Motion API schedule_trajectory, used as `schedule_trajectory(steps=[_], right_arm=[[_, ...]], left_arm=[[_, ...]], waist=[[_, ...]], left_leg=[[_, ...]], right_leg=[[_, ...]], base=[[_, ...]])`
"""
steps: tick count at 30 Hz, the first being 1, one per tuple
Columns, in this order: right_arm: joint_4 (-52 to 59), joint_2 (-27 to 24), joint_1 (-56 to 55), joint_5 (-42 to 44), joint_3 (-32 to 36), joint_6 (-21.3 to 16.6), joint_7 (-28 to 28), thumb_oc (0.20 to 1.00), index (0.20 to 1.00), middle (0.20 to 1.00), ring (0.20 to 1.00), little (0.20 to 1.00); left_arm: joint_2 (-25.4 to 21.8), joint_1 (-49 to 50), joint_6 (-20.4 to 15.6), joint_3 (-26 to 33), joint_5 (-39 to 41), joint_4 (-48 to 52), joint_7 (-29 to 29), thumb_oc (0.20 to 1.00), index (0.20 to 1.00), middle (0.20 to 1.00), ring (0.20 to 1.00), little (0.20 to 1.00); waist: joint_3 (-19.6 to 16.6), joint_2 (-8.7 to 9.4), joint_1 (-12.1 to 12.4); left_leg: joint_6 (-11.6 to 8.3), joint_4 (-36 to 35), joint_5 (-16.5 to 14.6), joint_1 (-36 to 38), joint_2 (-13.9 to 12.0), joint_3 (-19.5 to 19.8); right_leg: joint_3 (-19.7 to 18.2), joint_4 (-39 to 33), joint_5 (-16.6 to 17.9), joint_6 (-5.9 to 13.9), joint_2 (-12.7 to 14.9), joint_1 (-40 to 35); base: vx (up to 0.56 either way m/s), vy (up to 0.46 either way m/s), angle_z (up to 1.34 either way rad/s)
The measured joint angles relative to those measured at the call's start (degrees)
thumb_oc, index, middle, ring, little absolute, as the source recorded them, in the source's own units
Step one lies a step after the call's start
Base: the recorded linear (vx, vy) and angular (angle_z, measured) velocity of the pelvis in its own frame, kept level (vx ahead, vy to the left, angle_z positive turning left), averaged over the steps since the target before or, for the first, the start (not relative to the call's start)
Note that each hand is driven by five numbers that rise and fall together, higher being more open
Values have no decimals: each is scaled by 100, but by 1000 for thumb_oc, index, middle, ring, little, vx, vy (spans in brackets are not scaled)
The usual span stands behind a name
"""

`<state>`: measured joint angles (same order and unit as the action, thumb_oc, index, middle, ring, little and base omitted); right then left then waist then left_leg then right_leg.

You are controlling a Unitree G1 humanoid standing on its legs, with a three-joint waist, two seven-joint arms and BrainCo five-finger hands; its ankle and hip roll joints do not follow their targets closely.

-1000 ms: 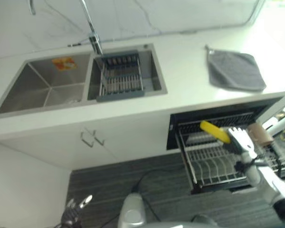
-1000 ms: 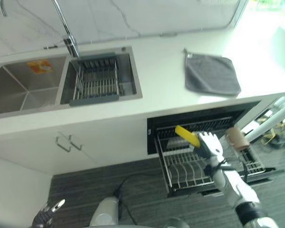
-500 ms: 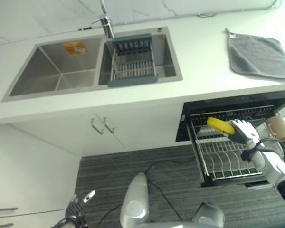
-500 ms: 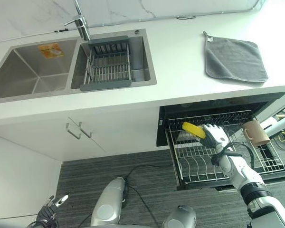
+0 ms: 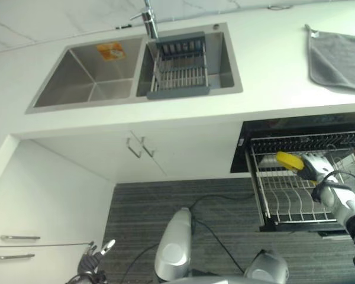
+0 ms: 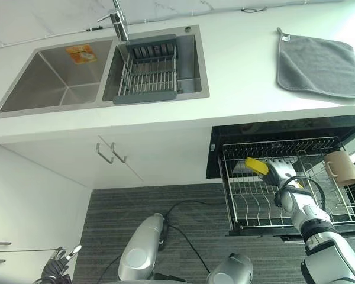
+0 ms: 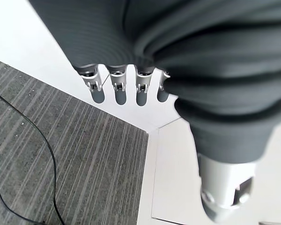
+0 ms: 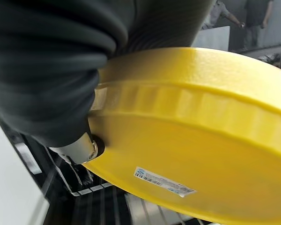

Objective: Place the dishes in the dishwasher.

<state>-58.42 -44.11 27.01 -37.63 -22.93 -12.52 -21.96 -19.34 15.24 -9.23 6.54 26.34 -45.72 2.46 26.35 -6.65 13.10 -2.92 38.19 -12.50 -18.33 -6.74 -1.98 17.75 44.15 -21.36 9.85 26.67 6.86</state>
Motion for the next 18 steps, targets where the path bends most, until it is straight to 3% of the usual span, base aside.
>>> schedule_trajectory(steps=[4,7,17,18], right_arm=[[23,-69,287,-232,-119,141,-252,200,200,200,200,200],[35,-347,874,-295,-276,283,-381,200,200,200,200,200],[-190,-297,1575,-405,-581,806,-531,200,200,200,200,200],[-185,-172,1760,-398,-593,1017,-508,200,200,200,200,200]], left_arm=[[-8,0,-19,-46,2,100,20,1000,1000,1000,1000,1000],[-113,-44,-97,-272,167,306,-19,1000,1000,1000,1000,1000],[-177,-167,-202,-441,505,488,-150,1000,1000,1000,1000,1000],[-183,-205,-221,-469,622,526,-167,1000,1000,1000,1000,1000]], waist=[[160,-99,6],[385,-275,4],[383,-279,137],[389,-300,144]], left_leg=[[-88,97,92,-231,-2,16],[-114,214,189,-657,2,114],[-231,201,373,-1193,37,114],[-210,196,430,-1312,45,146]], right_leg=[[-102,355,-110,-36,69,368],[-172,713,-160,-89,106,870],[-316,1088,-210,-188,204,1658],[-319,1143,-229,-194,200,1812]], base=[[-80,4,0],[-160,3,6],[-129,13,2],[-156,9,1]])
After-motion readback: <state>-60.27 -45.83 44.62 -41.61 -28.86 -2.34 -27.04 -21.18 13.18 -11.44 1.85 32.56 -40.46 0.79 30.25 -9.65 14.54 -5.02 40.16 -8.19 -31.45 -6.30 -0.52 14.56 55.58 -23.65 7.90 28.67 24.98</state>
